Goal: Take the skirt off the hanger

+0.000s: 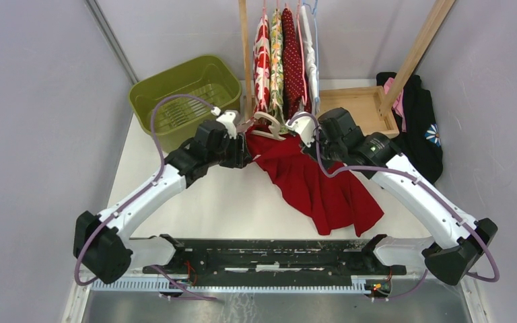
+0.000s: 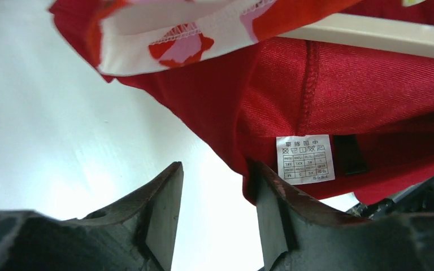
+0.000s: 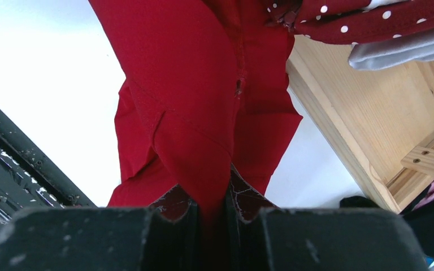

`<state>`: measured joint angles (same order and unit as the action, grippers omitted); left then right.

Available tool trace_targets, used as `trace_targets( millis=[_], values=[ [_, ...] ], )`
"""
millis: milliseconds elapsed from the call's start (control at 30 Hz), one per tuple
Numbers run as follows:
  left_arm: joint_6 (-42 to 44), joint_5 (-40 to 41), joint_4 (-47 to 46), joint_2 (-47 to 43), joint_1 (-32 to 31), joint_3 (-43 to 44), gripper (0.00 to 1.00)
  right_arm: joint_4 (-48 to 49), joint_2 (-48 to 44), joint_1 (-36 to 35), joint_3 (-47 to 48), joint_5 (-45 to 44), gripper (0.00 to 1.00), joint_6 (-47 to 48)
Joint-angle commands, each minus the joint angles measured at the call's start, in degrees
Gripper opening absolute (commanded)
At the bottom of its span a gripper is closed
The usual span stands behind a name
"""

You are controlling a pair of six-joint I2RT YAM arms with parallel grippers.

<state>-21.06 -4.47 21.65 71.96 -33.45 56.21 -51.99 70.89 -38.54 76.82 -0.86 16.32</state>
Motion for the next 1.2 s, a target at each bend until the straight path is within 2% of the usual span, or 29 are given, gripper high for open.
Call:
trace_targets(
  millis=[0, 267, 533, 733, 1000, 1167],
  values=[
    [6.8, 8.6, 5.4, -5.8, 0.5, 3.8, 0.59, 8.9, -2.7, 0.7, 4.4, 1.5, 0.01, -1.8],
    [15.0, 13.3, 1.9, -11.5, 0.5, 3.5, 0.80, 6.6, -3.0, 0.5, 4.5, 3.3, 0.01, -1.5],
    [24.5, 15.3, -5.8, -12.9, 0.7, 4.5, 0.94, 3.6, -4.9, 0.6, 3.3, 6.7, 0.01, -1.7],
    [25.7, 8.4, -5.7, -11.1, 0.8, 10.2, 0.95, 1.9, -5.1, 0.3, 3.5, 8.4, 0.01, -1.9],
    [29.2, 3.7, -6.1, -10.7, 0.8, 10.2, 0.95, -2.3, -7.1, -0.2, 2.3, 12.4, 0.01, -2.2],
    [35.1, -7.3, -5.3, -9.1, 1.7, 8.0, 0.93, -5.5, -7.5, -0.5, 3.4, 14.0, 0.01, -2.0]
  ],
)
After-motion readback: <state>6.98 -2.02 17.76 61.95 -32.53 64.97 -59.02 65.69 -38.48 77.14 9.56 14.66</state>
